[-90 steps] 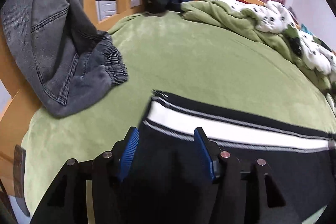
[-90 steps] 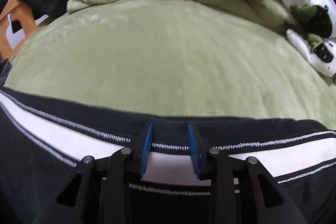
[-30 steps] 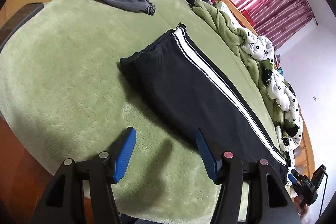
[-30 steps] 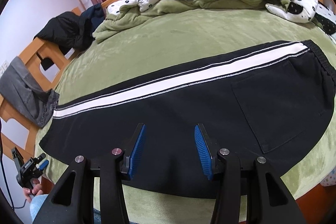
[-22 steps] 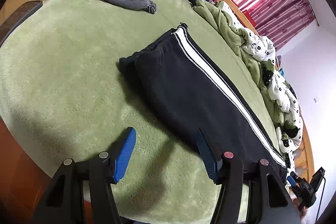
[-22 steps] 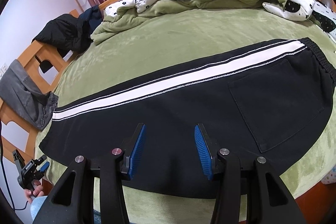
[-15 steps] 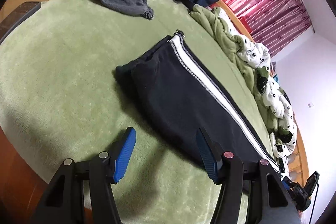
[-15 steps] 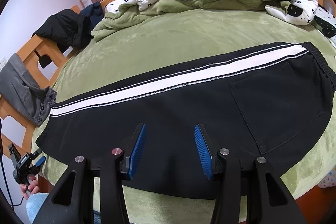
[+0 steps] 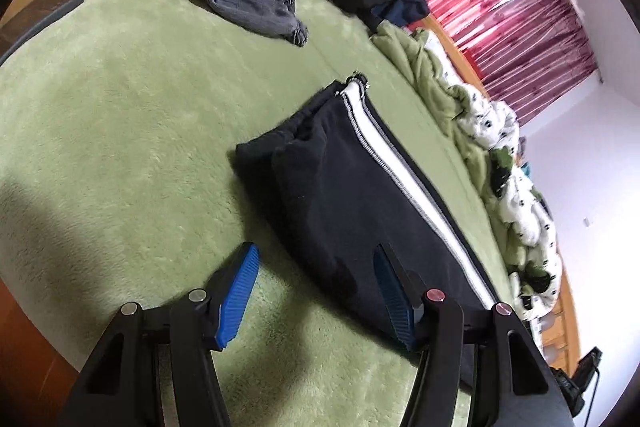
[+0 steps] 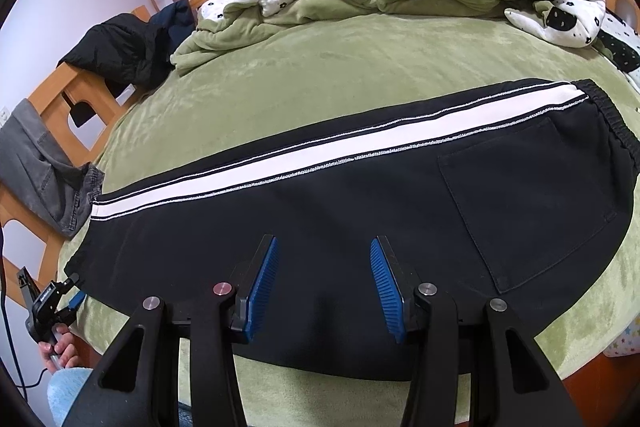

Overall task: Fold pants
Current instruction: 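Grasp the folded end of the pants with the left tool and lift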

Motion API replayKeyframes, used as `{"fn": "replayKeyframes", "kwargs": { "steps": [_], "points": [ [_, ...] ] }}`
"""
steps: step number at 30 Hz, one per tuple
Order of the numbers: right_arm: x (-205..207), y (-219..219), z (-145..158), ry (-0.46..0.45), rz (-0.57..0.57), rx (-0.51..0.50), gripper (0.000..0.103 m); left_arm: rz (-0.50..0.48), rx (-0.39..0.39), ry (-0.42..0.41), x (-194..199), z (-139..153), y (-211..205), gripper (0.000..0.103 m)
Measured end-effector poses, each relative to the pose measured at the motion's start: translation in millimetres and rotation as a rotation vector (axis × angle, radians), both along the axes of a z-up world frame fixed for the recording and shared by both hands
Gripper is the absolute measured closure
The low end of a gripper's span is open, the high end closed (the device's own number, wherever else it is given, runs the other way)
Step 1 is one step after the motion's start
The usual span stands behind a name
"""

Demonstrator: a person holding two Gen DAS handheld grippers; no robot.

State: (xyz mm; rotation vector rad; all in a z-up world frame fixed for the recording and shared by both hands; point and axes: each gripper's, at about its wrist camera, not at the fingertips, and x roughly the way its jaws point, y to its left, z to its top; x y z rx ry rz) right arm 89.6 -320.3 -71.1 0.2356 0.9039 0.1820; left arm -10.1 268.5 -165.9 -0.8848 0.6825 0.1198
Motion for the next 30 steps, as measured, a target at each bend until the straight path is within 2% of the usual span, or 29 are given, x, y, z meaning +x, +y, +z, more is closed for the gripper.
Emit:
{"fn": "replayKeyframes", "kwargs": {
  "steps": [6,13,14,16,17,18,21,23,26,28,30],
  "points": [
    [1,8,0,-0.002,0.02,-0.006,0.056,0.041,-0.01,-0.019,-4,0,11,0.046],
    [0,23,0,-0.007,0.063,-0.039,0.056,0.077,0.06,0.056,31,3,20,0.047],
    [-1,25,0,-0.006,0.069,-0.043,0.056,0.086,0.063,0.054,34,3,21,0.049],
    [-1,27,-1,-0.005,0.074,-0.056,0.056,0.112,0.082,0.063,37,2,23,0.059],
    [-2,27,-1,-0.004,0.077,-0.058,0.056,0.122,0.095,0.087,40,1,26,0.069],
    [-2,28,-2,-0.002,0.081,-0.062,0.056,0.114,0.096,0.113,45,0,28,0.074],
    [-3,27,-5,0.004,0.085,-0.075,0.056,0.098,0.094,0.121,48,10,31,0.079],
    [-3,26,-4,0.0,0.092,-0.07,0.056,0.081,0.163,0.123,51,27,23,0.08],
    [-7,26,-2,-0.019,0.098,-0.074,0.056,0.03,0.307,0.11,61,66,2,0.081],
    [-10,26,2,-0.038,0.102,-0.06,0.056,-0.046,0.394,0.093,71,92,-14,0.081],
    [-14,24,6,-0.065,0.088,-0.059,0.056,-0.116,0.517,0.077,81,123,-41,0.081]
  ]
}}
